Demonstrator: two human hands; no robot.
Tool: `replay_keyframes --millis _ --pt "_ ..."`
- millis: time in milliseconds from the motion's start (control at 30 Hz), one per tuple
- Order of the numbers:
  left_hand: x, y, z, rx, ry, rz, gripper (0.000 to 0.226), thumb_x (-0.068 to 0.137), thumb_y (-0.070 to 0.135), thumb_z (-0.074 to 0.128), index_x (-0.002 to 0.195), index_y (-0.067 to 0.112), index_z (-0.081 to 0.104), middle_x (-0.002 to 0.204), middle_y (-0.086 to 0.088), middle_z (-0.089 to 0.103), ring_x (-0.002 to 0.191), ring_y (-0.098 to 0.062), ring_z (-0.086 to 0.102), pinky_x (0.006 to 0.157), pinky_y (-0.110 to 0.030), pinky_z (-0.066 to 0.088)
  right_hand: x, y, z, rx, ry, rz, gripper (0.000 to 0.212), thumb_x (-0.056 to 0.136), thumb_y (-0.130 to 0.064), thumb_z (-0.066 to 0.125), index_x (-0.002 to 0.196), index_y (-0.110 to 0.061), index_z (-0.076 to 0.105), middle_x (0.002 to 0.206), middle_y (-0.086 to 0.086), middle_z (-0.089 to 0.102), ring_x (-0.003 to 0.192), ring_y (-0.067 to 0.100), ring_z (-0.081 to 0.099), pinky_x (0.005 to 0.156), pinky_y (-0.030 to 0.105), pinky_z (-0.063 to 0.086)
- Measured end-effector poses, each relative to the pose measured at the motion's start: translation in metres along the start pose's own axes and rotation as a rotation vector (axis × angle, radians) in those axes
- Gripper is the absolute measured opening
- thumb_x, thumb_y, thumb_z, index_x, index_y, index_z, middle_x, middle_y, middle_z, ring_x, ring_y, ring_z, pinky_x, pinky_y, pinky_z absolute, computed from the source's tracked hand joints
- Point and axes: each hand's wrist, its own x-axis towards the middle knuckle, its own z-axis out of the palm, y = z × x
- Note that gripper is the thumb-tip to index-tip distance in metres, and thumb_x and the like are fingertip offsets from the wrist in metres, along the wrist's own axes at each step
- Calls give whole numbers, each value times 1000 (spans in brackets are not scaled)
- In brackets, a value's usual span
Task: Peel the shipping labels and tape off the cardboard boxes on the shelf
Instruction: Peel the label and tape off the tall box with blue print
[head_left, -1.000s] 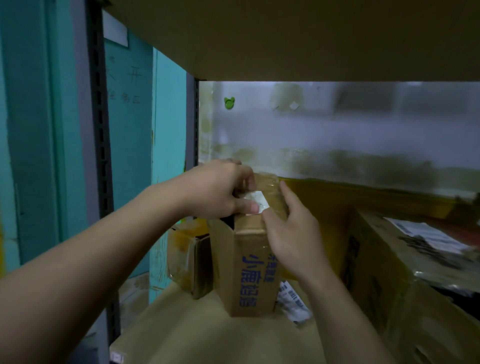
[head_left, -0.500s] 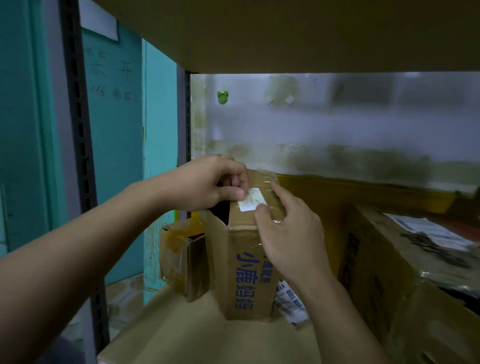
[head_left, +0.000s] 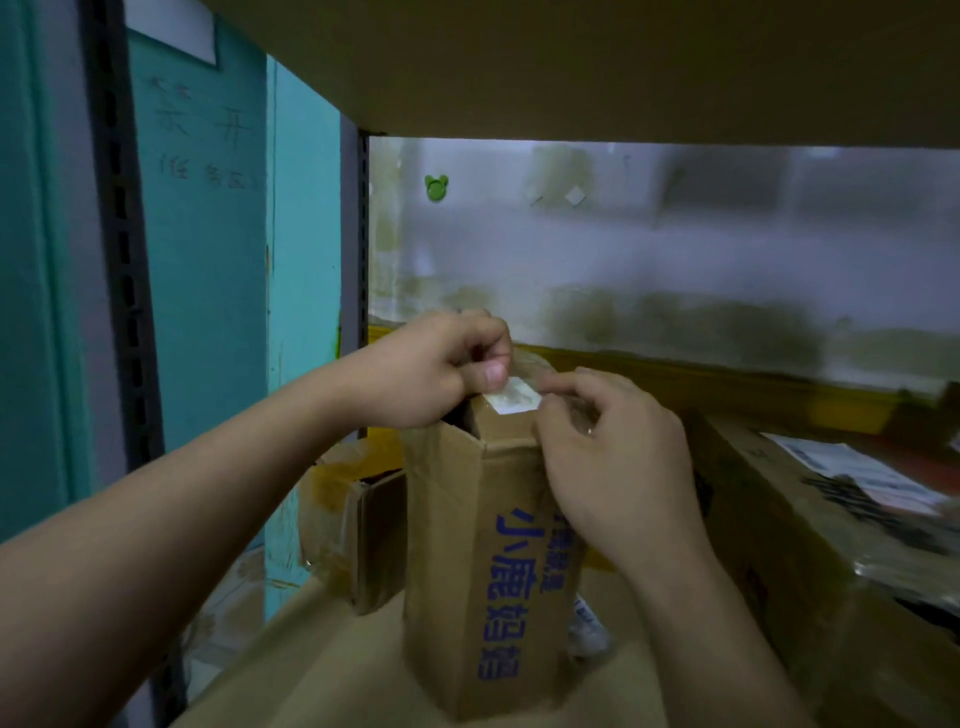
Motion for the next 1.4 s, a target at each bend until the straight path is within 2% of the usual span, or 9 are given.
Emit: replay_keyframes --millis 100,267,333,500,733,933,1100,1200,1400 --pt "-2 1 2 -189 -54 -96 27 101 12 52 75 22 52 65 16 50 58 0 42 60 -18 35 3 -5 -7 55 6 7 26 93 -28 49 103 -31 72 110 -13 67 100 5 56 76 21 42" --pt "-9 1 6 -394 -66 -63 18 96 17 53 78 18 56 73 -2 52 71 -13 45 69 -30 36 -3 -11 -15 58 -66 18 29 95 -30 44 92 -30 73 75 -15 63 74 6 56 61 26 44" --pt "-10 2 9 -477 -54 -43 12 93 18 55 82 14 58 81 -11 58 79 -17 50 73 -29 39 -6 -11 -16 47 -86 14 30 94 -31 44 91 -27 73 70 -12 61 64 7 52 52 28 34" --pt "-8 -1 19 -613 -24 -18 10 90 17 54 81 14 56 78 -4 59 74 -14 50 67 -20 40 3 -11 -16 4 -109 11 28 92 -30 47 88 -17 71 84 3 69 80 15 56 68 31 48" --pt "-11 -6 22 -735 -8 -35 12 89 18 53 78 13 52 70 2 53 64 -11 45 59 -17 39 7 -13 -16 36 -192 -4 26 93 -24 46 82 -27 70 75 -8 68 76 8 54 60 22 41" --pt "-7 0 17 -737 -86 -70 11 88 15 51 81 8 52 70 -6 47 60 -7 43 57 -16 38 1 -13 -18 83 -184 -21 27 93 -22 46 85 -30 70 92 -13 67 95 12 55 80 31 44" --pt "-1 11 5 -640 -213 -99 19 97 7 48 79 9 48 67 1 48 56 -5 41 53 -14 34 -3 -11 -22 106 -210 -20 23 91 -19 48 84 -29 67 86 -13 66 89 13 55 71 29 40" --pt "0 20 1 -630 -245 -111 27 102 0 39 78 7 47 62 5 48 50 -1 42 48 -11 35 -3 -9 -25 110 -233 -29 22 91 -19 48 86 -28 68 73 -11 62 70 7 52 58 23 36" --pt "3 28 6 -657 -111 -169 20 100 8 48 81 9 55 72 -5 57 57 -6 51 53 -14 42 3 -6 -33 98 -279 47 12 86 -34 58 82 -30 68 70 -11 64 66 4 55 53 18 39"
